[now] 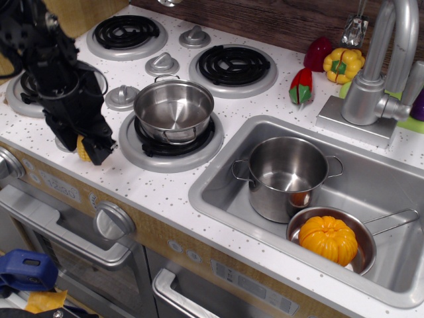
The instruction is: Put corn in pan which is on stove
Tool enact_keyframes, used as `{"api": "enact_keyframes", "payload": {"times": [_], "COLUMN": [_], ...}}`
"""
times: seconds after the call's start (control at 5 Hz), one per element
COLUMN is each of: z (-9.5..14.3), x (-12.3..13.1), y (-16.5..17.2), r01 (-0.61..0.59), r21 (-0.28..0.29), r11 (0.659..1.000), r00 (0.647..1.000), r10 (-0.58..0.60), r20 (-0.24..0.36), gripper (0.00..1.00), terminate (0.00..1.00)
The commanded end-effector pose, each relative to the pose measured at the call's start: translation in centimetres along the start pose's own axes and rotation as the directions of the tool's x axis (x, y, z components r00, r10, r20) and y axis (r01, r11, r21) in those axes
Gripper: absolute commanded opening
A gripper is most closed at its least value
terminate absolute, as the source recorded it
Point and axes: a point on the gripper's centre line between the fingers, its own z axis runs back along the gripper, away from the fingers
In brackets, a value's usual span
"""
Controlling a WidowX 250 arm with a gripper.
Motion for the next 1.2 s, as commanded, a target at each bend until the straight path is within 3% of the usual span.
{"api": "enact_keyframes", "payload": {"times": [0.0, 0.4, 1.0], "z": [4.1, 4.7, 1.8], "x": [3.4, 7.0, 9.2], "y": [0.3, -1.3, -2.9], "r01": [0.045, 0.136, 0.211], "r21": [0.073, 0.051, -0.004], "r11": [0.996, 0.989, 0.978], "r00": [0.996, 0.984, 0.967], "r10": [-0.050, -0.141, -0.208], "r20": [0.070, 0.107, 0.146], "gripper": [0.00, 0.00, 0.00], "terminate": [0.00, 0.00, 0.00]}}
